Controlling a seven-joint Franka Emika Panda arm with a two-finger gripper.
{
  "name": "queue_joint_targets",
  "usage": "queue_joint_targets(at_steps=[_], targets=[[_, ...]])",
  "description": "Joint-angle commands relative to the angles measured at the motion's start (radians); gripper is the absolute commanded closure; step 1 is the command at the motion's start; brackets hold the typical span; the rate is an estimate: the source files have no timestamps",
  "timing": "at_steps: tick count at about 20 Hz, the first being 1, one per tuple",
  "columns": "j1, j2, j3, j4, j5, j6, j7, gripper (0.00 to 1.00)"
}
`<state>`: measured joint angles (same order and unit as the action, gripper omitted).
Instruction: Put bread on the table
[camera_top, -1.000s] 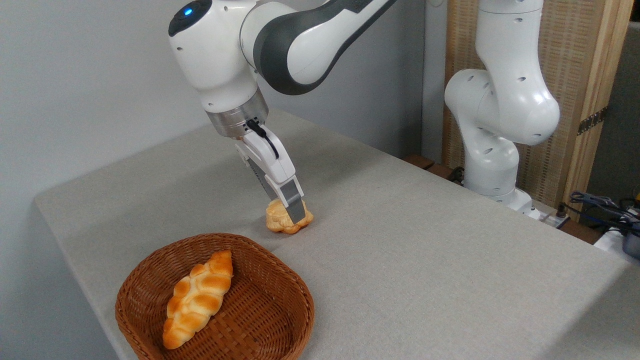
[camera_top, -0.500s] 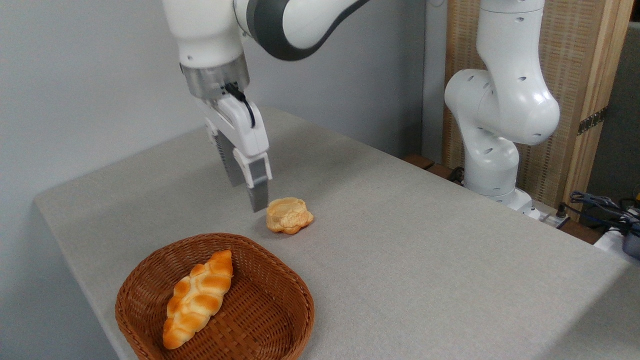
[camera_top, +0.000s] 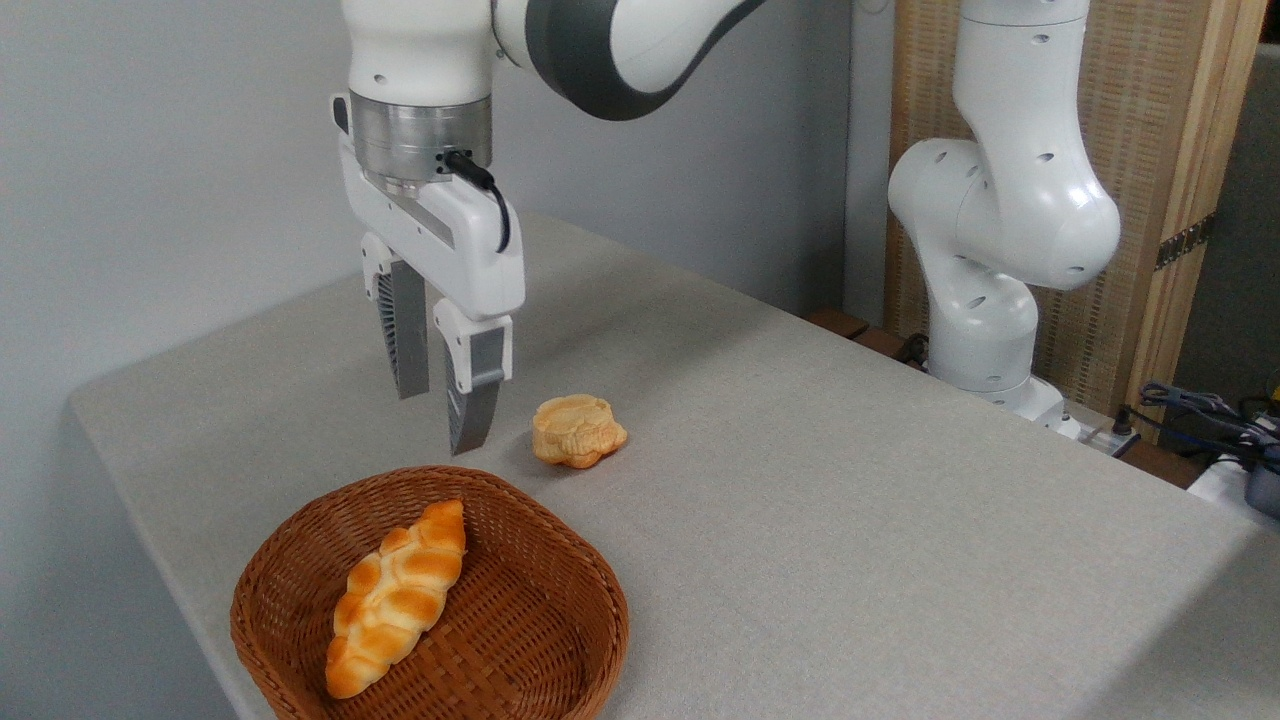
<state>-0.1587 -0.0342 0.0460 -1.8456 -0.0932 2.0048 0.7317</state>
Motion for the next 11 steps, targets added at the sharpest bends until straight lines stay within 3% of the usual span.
queue_joint_targets(at_steps=[1,4,7,11], targets=[[-0.005,-0.015,0.040,0.000,0.003,-0.003,-0.014,0.00],[-0.005,-0.016,0.051,0.002,0.009,-0.035,-0.014,0.00],[-0.005,-0.029,0.052,0.002,0.050,-0.075,-0.018,0.00],[-0.005,-0.030,0.063,0.002,0.044,-0.074,-0.084,0.00]])
